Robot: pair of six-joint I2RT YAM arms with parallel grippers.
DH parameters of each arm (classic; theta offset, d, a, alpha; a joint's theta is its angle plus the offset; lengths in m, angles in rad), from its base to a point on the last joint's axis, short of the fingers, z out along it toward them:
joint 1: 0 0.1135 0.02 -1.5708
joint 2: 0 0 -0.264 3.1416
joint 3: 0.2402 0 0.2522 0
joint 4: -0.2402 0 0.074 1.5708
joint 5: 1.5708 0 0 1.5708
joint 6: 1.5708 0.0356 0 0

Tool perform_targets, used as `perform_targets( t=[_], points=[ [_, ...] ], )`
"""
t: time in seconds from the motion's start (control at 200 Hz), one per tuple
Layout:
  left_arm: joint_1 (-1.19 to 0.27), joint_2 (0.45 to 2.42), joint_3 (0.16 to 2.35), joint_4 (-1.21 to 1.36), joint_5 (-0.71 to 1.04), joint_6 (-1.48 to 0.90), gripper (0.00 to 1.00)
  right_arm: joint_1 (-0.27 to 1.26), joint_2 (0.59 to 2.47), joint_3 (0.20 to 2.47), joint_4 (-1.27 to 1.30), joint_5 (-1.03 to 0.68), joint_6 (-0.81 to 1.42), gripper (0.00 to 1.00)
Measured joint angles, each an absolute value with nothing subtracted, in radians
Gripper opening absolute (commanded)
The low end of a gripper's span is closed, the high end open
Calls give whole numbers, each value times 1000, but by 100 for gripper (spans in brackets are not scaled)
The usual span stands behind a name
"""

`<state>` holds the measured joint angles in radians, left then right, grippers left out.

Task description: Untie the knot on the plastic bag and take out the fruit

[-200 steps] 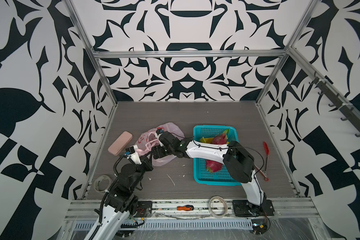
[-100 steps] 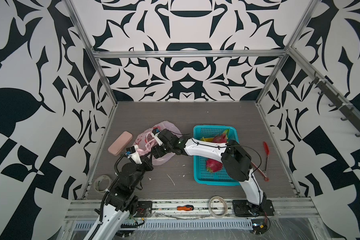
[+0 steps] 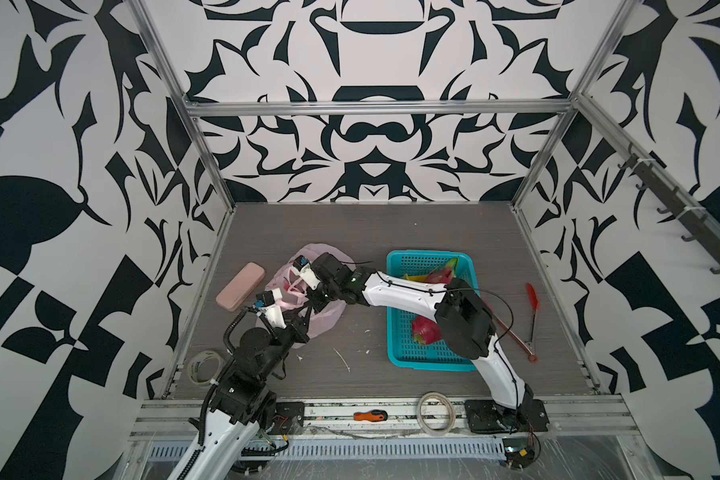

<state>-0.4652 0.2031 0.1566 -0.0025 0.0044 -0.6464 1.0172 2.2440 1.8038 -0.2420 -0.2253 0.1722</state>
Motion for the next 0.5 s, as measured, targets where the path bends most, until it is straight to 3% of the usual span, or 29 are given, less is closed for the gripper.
perform_targets(
  t=[0.145, 0.325, 0.5],
  points=[
    [-465, 202, 157, -11, 4, -652, 0, 1018, 2259, 1824, -294, -270, 152, 78],
    [-472, 196, 190, -113, -41, -719, 21, 1018, 2255, 1805, -293, -262, 162, 78],
    [-471, 195, 279, -338, -101, -848, 32, 1017, 2215, 1754, -271, -239, 200, 78]
  ],
)
